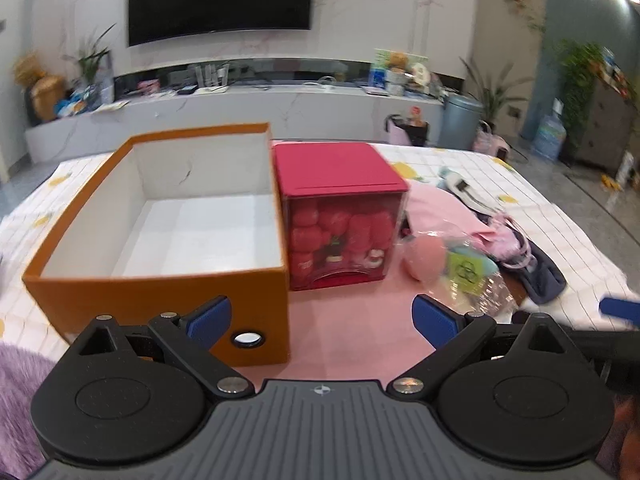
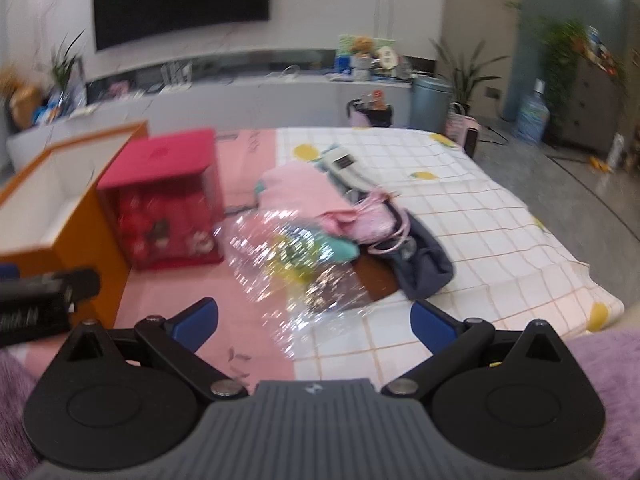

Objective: Organize soft objects
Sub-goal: 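Move the left tool to the clear plastic bag and close on it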

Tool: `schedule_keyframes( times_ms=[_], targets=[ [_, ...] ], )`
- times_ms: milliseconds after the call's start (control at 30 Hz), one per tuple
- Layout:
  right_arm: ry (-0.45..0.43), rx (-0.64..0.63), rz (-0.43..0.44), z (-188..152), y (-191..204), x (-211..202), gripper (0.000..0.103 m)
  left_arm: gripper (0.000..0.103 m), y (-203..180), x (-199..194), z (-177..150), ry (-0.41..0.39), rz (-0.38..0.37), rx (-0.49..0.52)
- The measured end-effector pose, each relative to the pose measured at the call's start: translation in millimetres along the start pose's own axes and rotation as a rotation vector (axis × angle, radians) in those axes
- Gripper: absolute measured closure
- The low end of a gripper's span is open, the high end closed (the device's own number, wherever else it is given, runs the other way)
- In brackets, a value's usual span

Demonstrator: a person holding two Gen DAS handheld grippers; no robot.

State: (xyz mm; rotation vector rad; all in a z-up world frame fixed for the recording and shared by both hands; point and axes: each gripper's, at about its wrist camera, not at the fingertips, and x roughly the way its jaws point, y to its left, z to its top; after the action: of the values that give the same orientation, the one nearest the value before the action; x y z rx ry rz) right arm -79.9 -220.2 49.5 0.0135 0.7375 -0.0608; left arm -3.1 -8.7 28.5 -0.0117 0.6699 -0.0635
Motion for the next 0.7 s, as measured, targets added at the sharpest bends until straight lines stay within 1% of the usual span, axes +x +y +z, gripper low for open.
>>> schedule_keyframes(
  times_ms=[100, 200, 367, 400, 500, 600, 700],
  targets=[
    [-0.009, 0.028, -0.022, 12.7, -13.6, -4.5, 0.003, 0.000, -18.3, 2.1, 0.9, 0.016, -0.039, 0.115],
    [0.002, 0.015, -0.050, 30.2, -27.8, -1.0, 0.003, 0.000, -37.6, 13.3, 0.8, 0.041, -0.088, 0.188],
    [0.065, 0.028, -0.027, 56.1, -65.1, 18.2, 0.003, 0.000, -60.8, 39.9, 4.8, 0.096, -0.193, 0.166],
    [0.076, 0.021, -0.035, 60.6, -72.4, 24.6, 0.003, 0.000, -64.6, 44.2, 3.8, 0.107, -0.211, 0.160],
    [0.133, -0.010, -0.052, 73.3, -89.0, 51.7, 0.003, 0.000, -74.9, 66.7, 6.9, 0.152, -0.236, 0.127],
    [0.212, -0.020, -0.031, 82.4, -103.8, 86.2, 0.003, 0.000, -89.1, 93.4, 8.3, 0.216, -0.250, 0.119],
    [0.292, -0.078, -0.023, 83.3, -107.0, 118.2, 0.003, 0.000, -96.7, 115.2, 6.4, 0.248, -0.276, 0.110]
  ],
)
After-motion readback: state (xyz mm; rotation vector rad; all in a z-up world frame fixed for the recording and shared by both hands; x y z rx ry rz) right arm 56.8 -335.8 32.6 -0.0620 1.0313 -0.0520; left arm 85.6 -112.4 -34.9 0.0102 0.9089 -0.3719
